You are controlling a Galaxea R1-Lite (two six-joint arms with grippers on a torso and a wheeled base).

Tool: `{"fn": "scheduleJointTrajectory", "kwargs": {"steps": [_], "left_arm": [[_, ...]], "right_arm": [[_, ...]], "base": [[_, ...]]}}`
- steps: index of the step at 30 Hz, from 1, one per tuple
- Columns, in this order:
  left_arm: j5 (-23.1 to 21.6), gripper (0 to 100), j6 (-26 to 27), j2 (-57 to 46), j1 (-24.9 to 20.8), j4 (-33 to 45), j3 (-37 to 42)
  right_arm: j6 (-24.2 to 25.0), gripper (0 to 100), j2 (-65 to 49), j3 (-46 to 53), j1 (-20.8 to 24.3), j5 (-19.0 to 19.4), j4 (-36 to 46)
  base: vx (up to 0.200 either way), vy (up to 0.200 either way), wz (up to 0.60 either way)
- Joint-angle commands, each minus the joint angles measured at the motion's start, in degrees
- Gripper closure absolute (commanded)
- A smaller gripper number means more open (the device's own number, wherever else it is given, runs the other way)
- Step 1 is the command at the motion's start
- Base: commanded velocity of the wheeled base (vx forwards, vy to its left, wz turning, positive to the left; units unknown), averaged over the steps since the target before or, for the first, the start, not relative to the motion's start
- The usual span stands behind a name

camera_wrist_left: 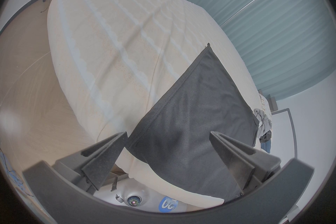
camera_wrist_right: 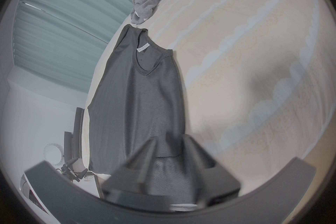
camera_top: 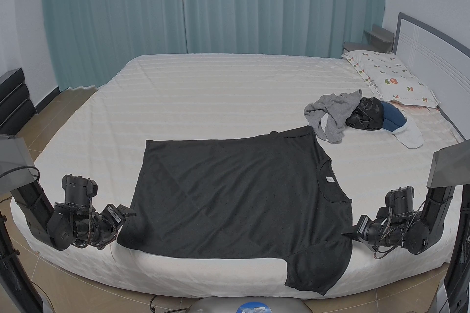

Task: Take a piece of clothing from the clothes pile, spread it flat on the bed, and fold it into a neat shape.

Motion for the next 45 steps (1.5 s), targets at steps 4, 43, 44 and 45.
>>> {"fn": "scheduleJointTrajectory", "kwargs": {"steps": [4,43,44,45], "left_arm": [[0.0,0,3.1,0.3,0.0,0.5,1.2],[0.6,100,5.2,6.0,-0.8,5.2,-1.1],[0.7,100,5.7,5.5,-0.7,5.3,-0.7],[0.7,100,5.7,5.5,-0.7,5.3,-0.7]], "right_arm": [[-1.7,100,-2.4,2.4,-1.8,-1.2,0.8],[-6.7,100,-3.2,5.0,-4.0,-1.6,1.0],[-6.8,100,-3.4,5.0,-4.0,-1.6,1.1],[-6.8,100,-3.4,5.0,-4.0,-1.6,1.1]], "base": [[0.0,0.0,0.0],[0.0,0.0,0.0],[0.0,0.0,0.0],[0.0,0.0,0.0]]}}
